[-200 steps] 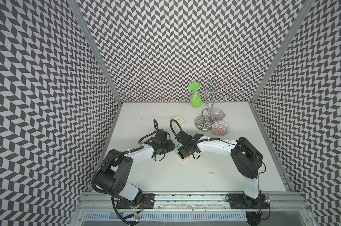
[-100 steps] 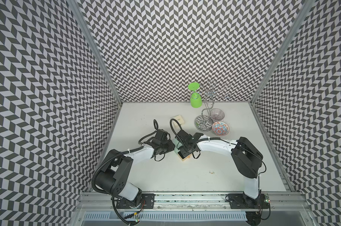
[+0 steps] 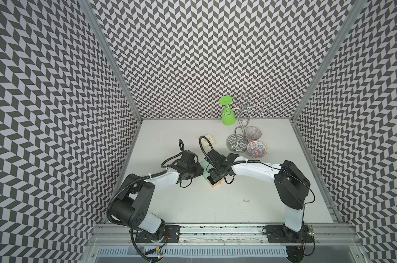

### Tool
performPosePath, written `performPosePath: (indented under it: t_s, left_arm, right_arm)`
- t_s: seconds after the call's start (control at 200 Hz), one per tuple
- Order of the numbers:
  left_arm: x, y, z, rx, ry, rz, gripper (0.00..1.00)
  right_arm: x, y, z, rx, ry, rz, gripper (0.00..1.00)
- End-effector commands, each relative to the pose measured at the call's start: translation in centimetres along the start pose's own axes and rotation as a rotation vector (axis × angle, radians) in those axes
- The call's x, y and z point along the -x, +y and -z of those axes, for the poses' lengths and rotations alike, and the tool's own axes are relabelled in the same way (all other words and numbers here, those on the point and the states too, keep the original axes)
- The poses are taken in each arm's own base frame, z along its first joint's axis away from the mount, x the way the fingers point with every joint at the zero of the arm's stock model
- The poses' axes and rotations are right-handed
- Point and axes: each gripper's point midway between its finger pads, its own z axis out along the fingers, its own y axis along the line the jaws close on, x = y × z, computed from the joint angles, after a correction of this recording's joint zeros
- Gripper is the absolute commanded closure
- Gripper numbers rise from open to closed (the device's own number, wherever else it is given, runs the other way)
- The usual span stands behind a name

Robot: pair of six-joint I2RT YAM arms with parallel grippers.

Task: Take out the earrings from the drawer-style jewelry box
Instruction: Pick up the earring from the drawer, then place the earring at the center of the board.

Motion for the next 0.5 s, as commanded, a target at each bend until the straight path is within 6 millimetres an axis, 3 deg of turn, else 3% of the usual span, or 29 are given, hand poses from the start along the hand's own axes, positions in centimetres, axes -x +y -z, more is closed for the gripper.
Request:
performPosePath:
  t_s: [0.0,0.27,0.491]
  left_arm:
    - [-1.3,1.5,-0.7,0.055,0.036,-0.006,0.61]
    - [-1.1,1.2,-0.6,0.050,0.035,-0.007,0.61]
    - [-0.9,1.0,-0.5,0.047,0.032,-0.010,0.61]
  right_arm:
    - [0.8,-0.1,1.8,0.015,-0.034,-0.026,0.90]
    - [0.5,-0.7,3.8,0.017,-0.055,-0.057,0.90]
    - [-1.8,-2.3,6.2,0.029,-0.074,-0.144,0.90]
